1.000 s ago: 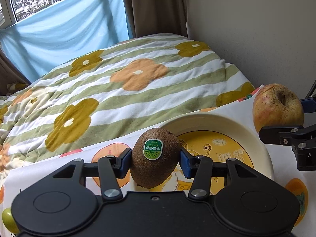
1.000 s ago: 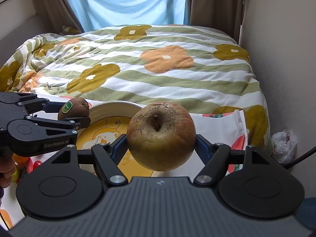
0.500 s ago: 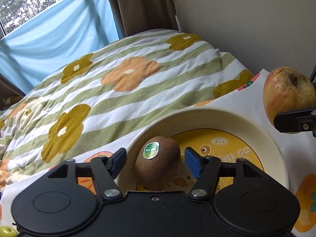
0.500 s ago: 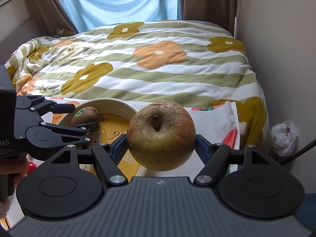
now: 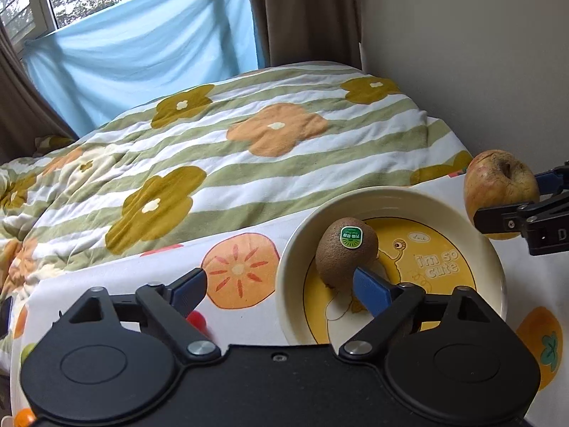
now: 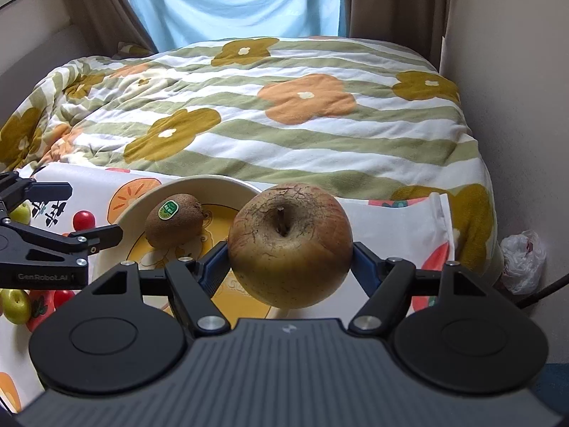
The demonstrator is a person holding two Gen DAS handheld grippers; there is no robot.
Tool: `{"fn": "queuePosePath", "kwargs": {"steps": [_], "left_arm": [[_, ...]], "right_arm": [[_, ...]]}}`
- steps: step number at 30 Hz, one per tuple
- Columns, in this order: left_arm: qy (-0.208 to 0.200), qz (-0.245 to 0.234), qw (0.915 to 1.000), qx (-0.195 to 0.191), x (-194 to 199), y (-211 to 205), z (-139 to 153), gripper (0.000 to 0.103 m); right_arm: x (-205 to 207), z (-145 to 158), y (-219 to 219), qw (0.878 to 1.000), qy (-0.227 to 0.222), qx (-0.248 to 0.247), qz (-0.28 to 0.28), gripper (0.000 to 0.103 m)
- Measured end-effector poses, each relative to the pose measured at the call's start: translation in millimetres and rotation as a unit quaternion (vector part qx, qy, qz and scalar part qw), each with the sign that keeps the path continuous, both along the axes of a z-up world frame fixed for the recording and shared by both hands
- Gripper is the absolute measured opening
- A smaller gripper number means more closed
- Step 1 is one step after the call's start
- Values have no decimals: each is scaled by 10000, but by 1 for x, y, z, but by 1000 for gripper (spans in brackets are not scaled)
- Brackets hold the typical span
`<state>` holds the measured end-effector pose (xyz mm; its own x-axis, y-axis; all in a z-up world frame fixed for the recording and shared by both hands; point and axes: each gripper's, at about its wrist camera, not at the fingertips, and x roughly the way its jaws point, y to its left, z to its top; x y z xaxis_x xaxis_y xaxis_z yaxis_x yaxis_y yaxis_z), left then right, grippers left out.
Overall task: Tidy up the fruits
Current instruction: 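Lower the kiwi into the bowl and open the left gripper while the right gripper releases the apple there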
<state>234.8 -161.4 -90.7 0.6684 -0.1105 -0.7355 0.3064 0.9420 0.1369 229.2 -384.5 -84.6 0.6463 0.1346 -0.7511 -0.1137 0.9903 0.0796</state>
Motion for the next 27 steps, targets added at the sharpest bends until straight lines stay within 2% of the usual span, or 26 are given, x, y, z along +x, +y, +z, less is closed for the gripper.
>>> {"fn": "queuePosePath", "kwargs": {"steps": [7,11,16,23,25,26,27], "left_arm": [[41,316,9994,-162,-15,22,7,92],[71,378,9991,-160,-22,28,6,99],[81,400,9991,-124,-27,30,6,99],[98,472,9987,-164,-32,34,7,99],[88,483,9987,-161,-34,34,8,99],[82,484,9987,-155,-36,34,9,99],[69,481,9987,-134,-38,34,10,100]], "right_arm": [[9,-13,26,9984,-97,-89,556,88],[19,-26,38,9973,6,-93,729,88],[20,-35,49,9943,-47,-312,1016,88],[23,-39,56,9930,-69,-482,1074,88],[22,-39,58,9929,-116,-590,1025,92],[18,-36,59,9923,-265,-669,1010,103],[14,-31,60,9911,-435,-803,971,103]]}}
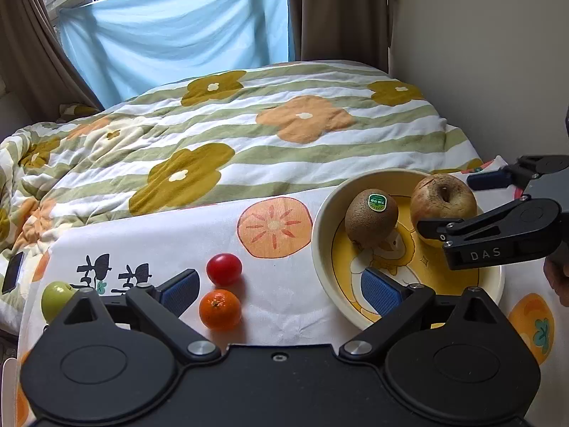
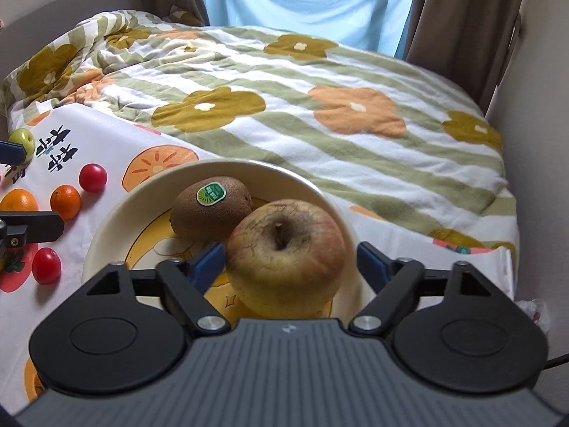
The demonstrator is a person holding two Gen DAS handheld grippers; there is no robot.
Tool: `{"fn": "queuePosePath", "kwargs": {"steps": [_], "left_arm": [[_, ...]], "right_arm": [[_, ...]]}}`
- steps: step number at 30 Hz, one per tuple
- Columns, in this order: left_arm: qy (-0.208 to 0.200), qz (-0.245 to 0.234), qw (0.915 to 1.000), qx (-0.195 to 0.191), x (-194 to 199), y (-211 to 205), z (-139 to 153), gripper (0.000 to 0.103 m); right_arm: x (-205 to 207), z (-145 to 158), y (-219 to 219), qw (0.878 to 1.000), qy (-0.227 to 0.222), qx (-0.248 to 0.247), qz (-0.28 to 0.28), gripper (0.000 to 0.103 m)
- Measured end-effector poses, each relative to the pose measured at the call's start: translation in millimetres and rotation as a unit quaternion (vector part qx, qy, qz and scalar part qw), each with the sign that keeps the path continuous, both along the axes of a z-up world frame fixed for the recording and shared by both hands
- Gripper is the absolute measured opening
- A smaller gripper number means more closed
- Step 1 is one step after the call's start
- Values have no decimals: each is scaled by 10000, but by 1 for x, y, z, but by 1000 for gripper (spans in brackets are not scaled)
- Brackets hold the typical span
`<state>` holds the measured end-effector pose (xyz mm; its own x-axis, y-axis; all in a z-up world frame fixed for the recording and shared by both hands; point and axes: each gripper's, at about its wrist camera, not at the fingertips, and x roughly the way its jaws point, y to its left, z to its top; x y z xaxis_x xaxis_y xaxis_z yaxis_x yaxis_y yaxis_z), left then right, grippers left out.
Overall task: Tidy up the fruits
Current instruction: 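Lower the kiwi into the bowl and open the left gripper while the right gripper releases the apple there, then withdraw both open grippers from the bowl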
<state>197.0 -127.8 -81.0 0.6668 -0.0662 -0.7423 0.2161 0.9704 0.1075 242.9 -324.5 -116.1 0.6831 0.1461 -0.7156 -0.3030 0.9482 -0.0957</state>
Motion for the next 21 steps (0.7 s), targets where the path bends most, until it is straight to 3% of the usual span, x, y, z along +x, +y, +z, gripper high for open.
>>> {"fn": "queuePosePath", "kwargs": {"steps": [2,8,21], "left_arm": [[-22,-4,10000,38,-4,0,2,100],[-95,54,9999,19,-20,2,8,100],[-634,346,9972,205,-74,9,46,100]], "right_arm": [[-9,7,0,9992,-347,-184,-63,103],[-19,14,-13,9996,-177,98,-219,103],[-59,58,-17,9988,-336,208,-290,103]]}}
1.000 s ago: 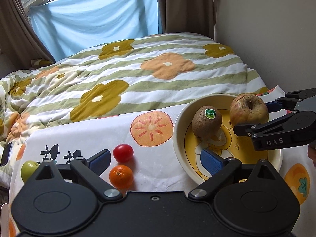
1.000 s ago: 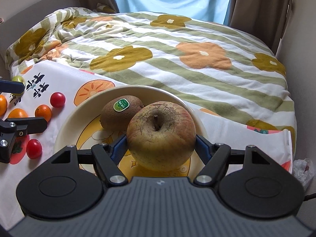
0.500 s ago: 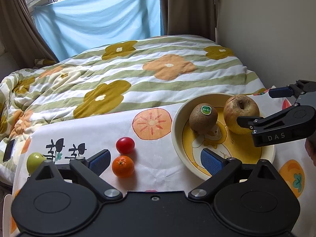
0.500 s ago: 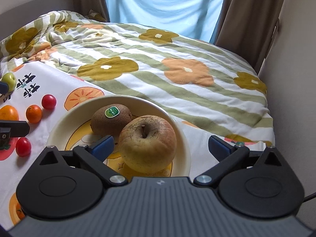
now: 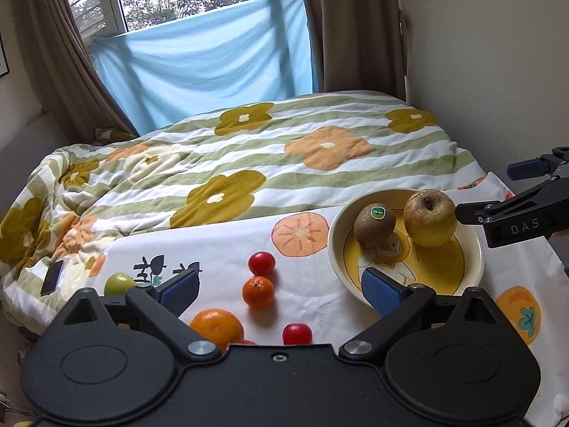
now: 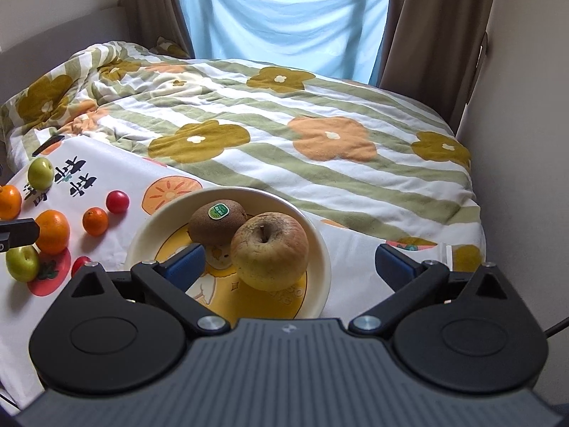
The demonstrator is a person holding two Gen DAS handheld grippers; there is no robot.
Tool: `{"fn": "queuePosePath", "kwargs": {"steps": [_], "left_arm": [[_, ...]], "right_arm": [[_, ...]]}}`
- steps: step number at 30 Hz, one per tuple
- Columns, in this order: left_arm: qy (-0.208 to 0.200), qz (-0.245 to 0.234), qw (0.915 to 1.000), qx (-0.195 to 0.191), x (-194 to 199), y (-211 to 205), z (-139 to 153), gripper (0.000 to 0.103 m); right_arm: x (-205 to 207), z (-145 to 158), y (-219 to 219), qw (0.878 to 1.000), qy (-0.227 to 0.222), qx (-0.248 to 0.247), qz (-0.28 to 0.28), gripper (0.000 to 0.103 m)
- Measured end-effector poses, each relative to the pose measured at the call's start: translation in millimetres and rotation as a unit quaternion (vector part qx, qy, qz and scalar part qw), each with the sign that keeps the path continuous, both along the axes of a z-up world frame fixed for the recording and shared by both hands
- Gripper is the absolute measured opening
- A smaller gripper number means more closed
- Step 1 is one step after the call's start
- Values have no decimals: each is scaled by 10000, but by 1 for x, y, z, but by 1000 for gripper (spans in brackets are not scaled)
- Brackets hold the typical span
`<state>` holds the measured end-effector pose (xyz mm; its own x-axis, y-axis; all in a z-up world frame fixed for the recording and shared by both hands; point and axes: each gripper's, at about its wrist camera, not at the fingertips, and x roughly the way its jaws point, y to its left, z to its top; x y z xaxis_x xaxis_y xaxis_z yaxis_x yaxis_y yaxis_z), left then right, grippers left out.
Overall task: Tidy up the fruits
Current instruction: 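Withdraw both open grippers from the bowl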
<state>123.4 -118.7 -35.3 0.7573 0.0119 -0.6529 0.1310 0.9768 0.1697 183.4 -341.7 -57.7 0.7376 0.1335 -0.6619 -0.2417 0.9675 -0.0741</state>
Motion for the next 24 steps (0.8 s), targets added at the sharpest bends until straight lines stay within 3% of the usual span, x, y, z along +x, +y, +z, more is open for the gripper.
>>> {"fn": "queuePosePath", "kwargs": {"steps": [12,24], "left_arm": [[-235,99,9997,-35,-59,42,16,100],[-156,-423,9990,-33,-82,91,-6,100]], "right_arm": [[-60,37,23,9987,-25,415,-303,103],[-127,13,71,9893,291,942,-1078,103]]}}
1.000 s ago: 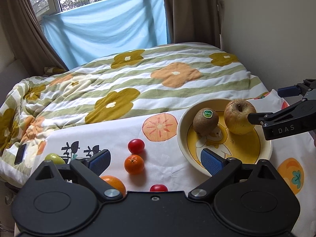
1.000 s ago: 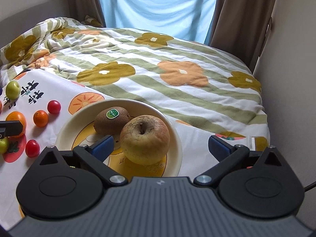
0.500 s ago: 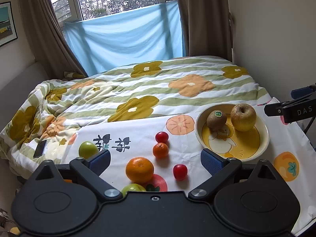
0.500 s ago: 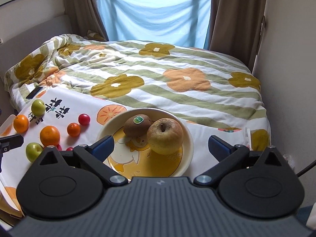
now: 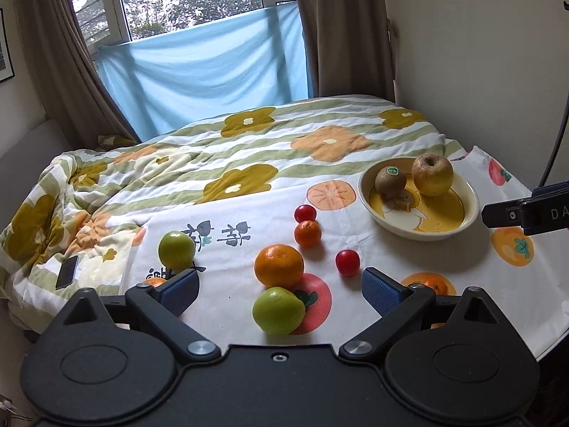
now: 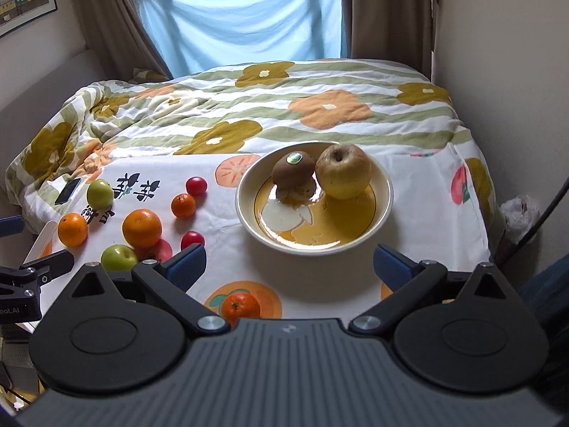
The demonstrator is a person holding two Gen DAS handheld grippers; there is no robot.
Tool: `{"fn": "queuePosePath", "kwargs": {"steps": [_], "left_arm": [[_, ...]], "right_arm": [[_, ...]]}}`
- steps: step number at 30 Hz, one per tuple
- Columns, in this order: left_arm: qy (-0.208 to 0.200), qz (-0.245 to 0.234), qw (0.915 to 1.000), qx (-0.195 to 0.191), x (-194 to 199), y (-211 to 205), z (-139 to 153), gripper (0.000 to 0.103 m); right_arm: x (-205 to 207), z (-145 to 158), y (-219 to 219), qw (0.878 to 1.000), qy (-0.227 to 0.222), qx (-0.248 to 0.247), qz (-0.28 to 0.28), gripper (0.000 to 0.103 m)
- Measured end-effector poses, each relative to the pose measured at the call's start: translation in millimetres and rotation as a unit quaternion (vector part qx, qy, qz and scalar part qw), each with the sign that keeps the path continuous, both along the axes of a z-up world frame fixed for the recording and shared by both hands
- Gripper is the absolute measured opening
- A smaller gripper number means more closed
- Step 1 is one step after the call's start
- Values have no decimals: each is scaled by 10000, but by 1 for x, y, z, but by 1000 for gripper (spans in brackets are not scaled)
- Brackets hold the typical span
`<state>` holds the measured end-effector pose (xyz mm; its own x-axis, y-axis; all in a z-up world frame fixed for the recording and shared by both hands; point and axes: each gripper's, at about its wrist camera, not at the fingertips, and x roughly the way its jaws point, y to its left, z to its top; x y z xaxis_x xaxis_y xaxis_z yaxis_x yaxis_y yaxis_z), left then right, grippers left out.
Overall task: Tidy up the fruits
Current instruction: 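Withdraw both open grippers from the bowl, then grasp the green apple with the left gripper while the right gripper grasps the tangerine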
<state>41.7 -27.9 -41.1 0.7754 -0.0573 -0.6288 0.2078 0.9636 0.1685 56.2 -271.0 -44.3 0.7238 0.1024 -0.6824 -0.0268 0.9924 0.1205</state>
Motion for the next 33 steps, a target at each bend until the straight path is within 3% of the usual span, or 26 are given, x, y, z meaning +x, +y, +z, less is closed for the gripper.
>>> {"fn": "queuePosePath", "kwargs": {"steps": [10,16,29,33], "left_arm": [[122,-567,9982,121,21,23,-45,99],[288,-969,9942,368,39,24,-75,93],[661,-1373,9867,566,65,21,-107,62],[639,-1388,9869,525,66,21,-108,59]], "right_arm": [[-21,-47,34,9989,229,53,-394,103],[-18,-66,50,9984,318,71,-459,103],[-6,-83,65,9973,516,-121,-509,102],[-4,-81,65,9971,535,-176,-513,99]]}}
